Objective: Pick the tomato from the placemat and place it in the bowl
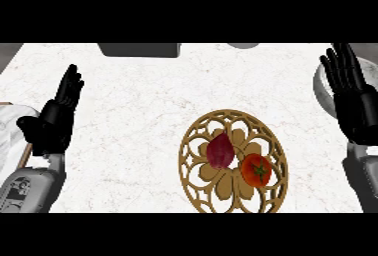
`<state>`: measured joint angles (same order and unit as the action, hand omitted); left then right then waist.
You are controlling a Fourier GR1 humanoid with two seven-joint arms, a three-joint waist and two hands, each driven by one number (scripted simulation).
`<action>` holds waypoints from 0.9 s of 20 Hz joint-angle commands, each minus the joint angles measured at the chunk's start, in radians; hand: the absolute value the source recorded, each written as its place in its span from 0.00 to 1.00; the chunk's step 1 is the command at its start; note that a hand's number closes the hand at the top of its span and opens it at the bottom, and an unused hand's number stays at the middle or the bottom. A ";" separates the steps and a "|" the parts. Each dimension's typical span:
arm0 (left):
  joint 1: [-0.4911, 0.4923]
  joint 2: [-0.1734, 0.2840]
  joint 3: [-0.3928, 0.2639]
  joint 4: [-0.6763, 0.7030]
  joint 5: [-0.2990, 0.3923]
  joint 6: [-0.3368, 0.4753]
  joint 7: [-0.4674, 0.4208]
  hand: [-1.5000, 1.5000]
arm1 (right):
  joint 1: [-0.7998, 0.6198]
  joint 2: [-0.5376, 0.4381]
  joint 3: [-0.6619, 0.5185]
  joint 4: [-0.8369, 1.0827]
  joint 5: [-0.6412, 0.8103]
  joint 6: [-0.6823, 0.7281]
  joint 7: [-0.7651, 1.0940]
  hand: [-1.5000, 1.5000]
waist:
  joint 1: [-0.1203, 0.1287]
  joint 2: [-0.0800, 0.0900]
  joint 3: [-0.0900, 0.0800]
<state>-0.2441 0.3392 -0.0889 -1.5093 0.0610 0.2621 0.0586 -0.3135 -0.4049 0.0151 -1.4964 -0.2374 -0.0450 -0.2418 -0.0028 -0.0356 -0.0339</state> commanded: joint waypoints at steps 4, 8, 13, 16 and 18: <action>0.041 0.053 0.076 0.025 0.036 -0.032 -0.003 0.50 | -0.034 -0.099 0.040 -0.230 -0.060 0.248 -0.125 1.00 | -0.002 0.027 0.033; 0.090 0.051 0.074 0.027 0.028 -0.013 0.023 0.50 | 0.045 -0.410 0.011 -0.166 0.350 0.161 -0.046 0.00 | -0.061 0.019 0.020; 0.133 0.084 0.110 -0.033 0.072 -0.063 0.058 0.50 | 0.491 -0.175 -0.004 -0.335 0.335 -0.019 -0.254 0.00 | -0.032 0.027 0.035; 0.157 0.089 0.125 -0.032 0.092 -0.094 0.043 0.50 | 0.687 -0.201 -0.024 -0.383 0.377 0.009 -0.435 0.00 | -0.032 0.028 0.035; 0.140 0.030 0.088 -0.018 0.050 -0.050 0.029 0.50 | 0.783 -0.189 -0.041 -0.423 0.402 -0.001 -0.467 0.00 | -0.027 0.031 0.034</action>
<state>-0.0937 0.3960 0.0105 -1.5311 0.1247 0.2026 0.0813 0.2733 -0.6093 -0.0079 -1.8663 0.0993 -0.0206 -0.5735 -0.0376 -0.0092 -0.0008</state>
